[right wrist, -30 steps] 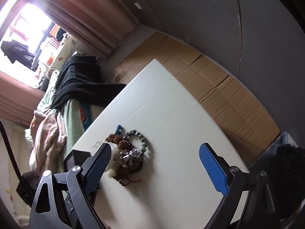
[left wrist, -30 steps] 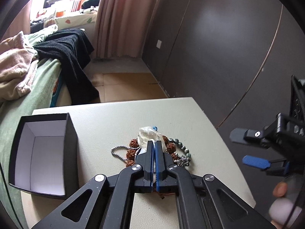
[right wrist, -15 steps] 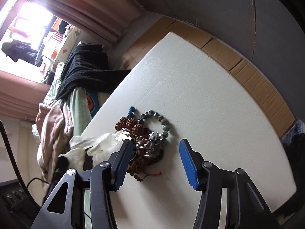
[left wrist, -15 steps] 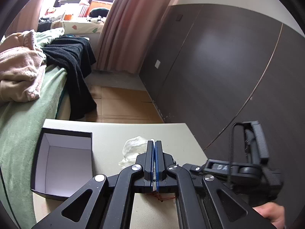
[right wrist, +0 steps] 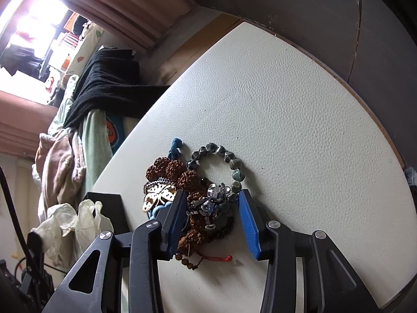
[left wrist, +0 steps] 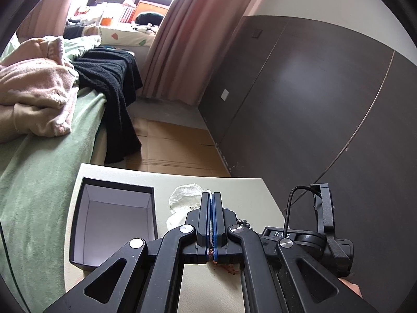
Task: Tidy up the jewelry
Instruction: 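Carry the tissue into the black box and open the left gripper while the right gripper grasps the silver chain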
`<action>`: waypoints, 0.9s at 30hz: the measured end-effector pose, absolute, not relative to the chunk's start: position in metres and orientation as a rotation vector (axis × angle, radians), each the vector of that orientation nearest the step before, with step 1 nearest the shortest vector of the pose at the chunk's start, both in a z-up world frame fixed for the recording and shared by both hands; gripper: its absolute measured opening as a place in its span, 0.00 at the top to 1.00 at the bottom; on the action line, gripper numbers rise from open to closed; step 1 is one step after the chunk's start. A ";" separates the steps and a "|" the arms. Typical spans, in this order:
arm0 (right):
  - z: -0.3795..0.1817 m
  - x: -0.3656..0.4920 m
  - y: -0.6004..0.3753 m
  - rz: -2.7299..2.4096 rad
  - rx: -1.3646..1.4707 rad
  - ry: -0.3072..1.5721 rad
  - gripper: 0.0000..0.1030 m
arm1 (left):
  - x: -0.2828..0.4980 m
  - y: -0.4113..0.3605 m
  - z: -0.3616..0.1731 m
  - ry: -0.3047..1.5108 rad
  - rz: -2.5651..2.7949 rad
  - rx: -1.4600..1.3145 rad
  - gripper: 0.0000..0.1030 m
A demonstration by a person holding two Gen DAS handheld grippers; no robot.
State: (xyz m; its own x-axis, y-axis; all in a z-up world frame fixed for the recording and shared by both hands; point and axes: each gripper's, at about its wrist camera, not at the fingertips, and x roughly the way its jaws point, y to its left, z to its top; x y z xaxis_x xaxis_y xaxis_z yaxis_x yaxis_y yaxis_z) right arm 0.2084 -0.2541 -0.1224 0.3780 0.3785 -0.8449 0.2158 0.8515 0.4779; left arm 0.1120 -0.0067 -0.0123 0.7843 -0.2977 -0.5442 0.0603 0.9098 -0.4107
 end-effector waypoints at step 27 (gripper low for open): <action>-0.027 0.143 -0.268 0.319 0.646 0.893 0.82 | 0.072 0.041 0.003 0.593 -0.098 -0.403 1.00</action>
State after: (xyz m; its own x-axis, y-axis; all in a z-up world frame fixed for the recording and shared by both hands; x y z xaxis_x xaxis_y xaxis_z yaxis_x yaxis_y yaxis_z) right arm 0.1427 -0.2678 -0.0273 0.5978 0.5112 -0.6175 0.0047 0.7680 0.6404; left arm 0.0724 0.0411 0.0026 0.8271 -0.2041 -0.5237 -0.0248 0.9176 -0.3967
